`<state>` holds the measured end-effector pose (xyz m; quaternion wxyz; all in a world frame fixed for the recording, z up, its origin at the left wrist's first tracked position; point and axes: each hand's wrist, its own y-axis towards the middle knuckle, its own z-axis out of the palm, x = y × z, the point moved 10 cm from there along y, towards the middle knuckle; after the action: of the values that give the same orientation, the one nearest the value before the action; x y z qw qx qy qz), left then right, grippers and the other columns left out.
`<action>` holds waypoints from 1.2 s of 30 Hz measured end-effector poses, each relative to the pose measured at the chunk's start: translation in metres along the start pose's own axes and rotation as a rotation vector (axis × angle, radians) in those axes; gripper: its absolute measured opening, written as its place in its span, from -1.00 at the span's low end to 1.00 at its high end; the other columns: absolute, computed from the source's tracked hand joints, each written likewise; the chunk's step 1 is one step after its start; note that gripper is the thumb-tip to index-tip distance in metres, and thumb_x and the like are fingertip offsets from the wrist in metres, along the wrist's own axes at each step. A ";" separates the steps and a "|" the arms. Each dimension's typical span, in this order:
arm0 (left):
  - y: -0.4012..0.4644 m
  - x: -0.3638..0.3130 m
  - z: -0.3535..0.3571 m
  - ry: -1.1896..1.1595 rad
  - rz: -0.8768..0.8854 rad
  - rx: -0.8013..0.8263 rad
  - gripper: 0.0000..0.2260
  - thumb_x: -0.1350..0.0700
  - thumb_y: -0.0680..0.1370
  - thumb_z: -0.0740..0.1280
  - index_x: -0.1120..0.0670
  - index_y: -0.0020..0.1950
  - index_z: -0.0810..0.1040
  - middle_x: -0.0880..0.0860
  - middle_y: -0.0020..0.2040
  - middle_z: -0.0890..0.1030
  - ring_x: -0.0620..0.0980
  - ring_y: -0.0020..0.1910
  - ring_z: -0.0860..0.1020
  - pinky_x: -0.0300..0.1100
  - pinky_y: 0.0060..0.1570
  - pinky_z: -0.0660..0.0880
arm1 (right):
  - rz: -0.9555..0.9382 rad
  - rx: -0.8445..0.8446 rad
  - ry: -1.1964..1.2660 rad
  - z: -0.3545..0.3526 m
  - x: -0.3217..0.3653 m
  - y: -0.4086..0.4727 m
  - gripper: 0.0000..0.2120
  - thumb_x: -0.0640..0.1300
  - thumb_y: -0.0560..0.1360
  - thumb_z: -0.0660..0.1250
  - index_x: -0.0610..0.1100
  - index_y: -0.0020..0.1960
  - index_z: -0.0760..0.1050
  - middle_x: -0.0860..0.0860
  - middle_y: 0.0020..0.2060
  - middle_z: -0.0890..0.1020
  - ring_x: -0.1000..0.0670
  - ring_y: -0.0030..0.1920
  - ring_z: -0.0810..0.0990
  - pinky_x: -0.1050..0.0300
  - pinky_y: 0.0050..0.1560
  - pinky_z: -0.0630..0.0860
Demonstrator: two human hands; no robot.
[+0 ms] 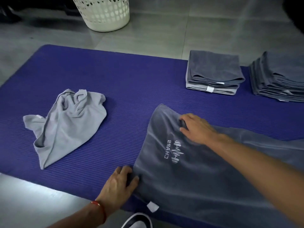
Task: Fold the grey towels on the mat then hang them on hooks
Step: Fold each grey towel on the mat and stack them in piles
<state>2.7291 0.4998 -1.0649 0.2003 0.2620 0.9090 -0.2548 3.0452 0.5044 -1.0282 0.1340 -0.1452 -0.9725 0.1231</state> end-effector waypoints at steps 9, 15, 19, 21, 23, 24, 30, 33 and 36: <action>-0.002 0.009 0.012 -0.369 -0.263 0.092 -0.62 0.20 0.43 0.39 -0.05 0.16 0.35 0.04 -0.34 0.60 0.03 -0.35 0.64 -0.15 -0.37 0.54 | 0.138 -0.028 0.025 0.007 0.010 0.103 -0.68 0.06 0.63 0.29 -0.08 0.31 0.50 -0.12 0.24 0.60 -0.20 0.30 0.51 -0.17 0.30 0.37; -0.004 0.026 0.000 -0.496 -0.250 0.071 -0.52 0.27 0.47 0.44 -0.20 0.14 0.31 0.05 -0.27 0.63 -0.03 -0.45 0.61 -0.23 -0.40 0.54 | 0.003 -0.136 -0.055 -0.051 0.045 0.170 -0.88 0.00 0.56 0.41 0.01 0.05 0.67 -0.08 0.03 0.69 -0.19 0.07 0.63 -0.03 0.01 0.50; 0.002 0.042 -0.016 -0.555 -0.306 -0.016 -0.61 0.27 0.45 0.51 -0.11 0.08 0.44 -0.04 -0.34 0.63 -0.03 -0.48 0.61 -0.24 -0.40 0.54 | 0.010 -0.107 -0.020 -0.052 0.054 0.200 -0.90 -0.08 0.56 0.43 -0.05 0.04 0.69 -0.10 -0.04 0.70 -0.18 0.02 0.65 -0.02 0.00 0.54; 0.006 0.050 -0.028 -0.589 -0.322 -0.075 -0.68 0.26 0.45 0.52 -0.08 0.02 0.50 -0.02 -0.35 0.64 -0.02 -0.47 0.62 -0.26 -0.36 0.53 | 0.048 -0.152 0.081 -0.054 0.049 0.205 -0.93 -0.12 0.56 0.43 -0.08 -0.02 0.70 -0.09 -0.16 0.69 -0.16 -0.07 0.66 -0.01 -0.01 0.59; 0.008 0.059 -0.039 -0.629 -0.347 -0.132 -0.76 0.27 0.48 0.50 0.02 0.01 0.54 0.05 -0.35 0.65 0.01 -0.48 0.62 -0.27 -0.37 0.52 | 0.060 -0.171 0.151 -0.054 0.050 0.211 -0.90 -0.17 0.57 0.42 -0.11 -0.10 0.69 -0.07 -0.31 0.66 -0.13 -0.22 0.67 -0.03 -0.05 0.65; 0.009 0.064 -0.044 -0.633 -0.357 -0.155 -0.79 0.28 0.49 0.49 0.05 0.00 0.54 0.07 -0.35 0.65 0.02 -0.48 0.62 -0.28 -0.38 0.52 | 0.060 -0.166 0.177 -0.053 0.053 0.213 -0.87 -0.20 0.57 0.41 -0.14 -0.14 0.68 -0.07 -0.37 0.64 -0.10 -0.31 0.67 -0.04 -0.09 0.67; 0.005 0.097 -0.070 -0.580 -0.408 -0.300 -0.86 0.29 0.52 0.45 0.08 -0.11 0.58 0.09 -0.39 0.64 -0.02 -0.47 0.59 -0.35 -0.36 0.47 | 0.102 -0.288 0.380 -0.051 0.064 0.212 -0.85 -0.27 0.58 0.35 -0.25 -0.12 0.67 -0.15 -0.35 0.68 -0.04 -0.38 0.68 0.00 -0.17 0.68; 0.003 0.117 -0.069 -0.505 -0.483 -0.362 -0.85 0.29 0.51 0.44 0.06 -0.19 0.59 0.06 -0.42 0.63 -0.07 -0.48 0.58 -0.36 -0.36 0.46 | 0.106 -0.229 0.451 -0.030 0.068 0.212 -0.86 -0.19 0.59 0.35 -0.16 -0.04 0.69 -0.10 -0.25 0.71 -0.02 -0.20 0.71 0.00 0.02 0.64; 0.011 0.126 -0.060 -0.446 -0.518 -0.344 -0.83 0.26 0.52 0.43 0.01 -0.21 0.60 0.01 -0.40 0.64 -0.09 -0.43 0.60 -0.34 -0.36 0.47 | 0.083 -0.080 0.382 0.002 0.077 0.199 -0.60 -0.10 0.64 0.27 -0.08 0.47 0.44 -0.13 0.41 0.46 -0.12 0.39 0.48 -0.02 0.40 0.41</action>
<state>2.6234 0.5895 -1.0840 0.3631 -0.0754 0.9087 -0.1915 3.0229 0.7132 -1.0678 0.3051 -0.2110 -0.9267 0.0598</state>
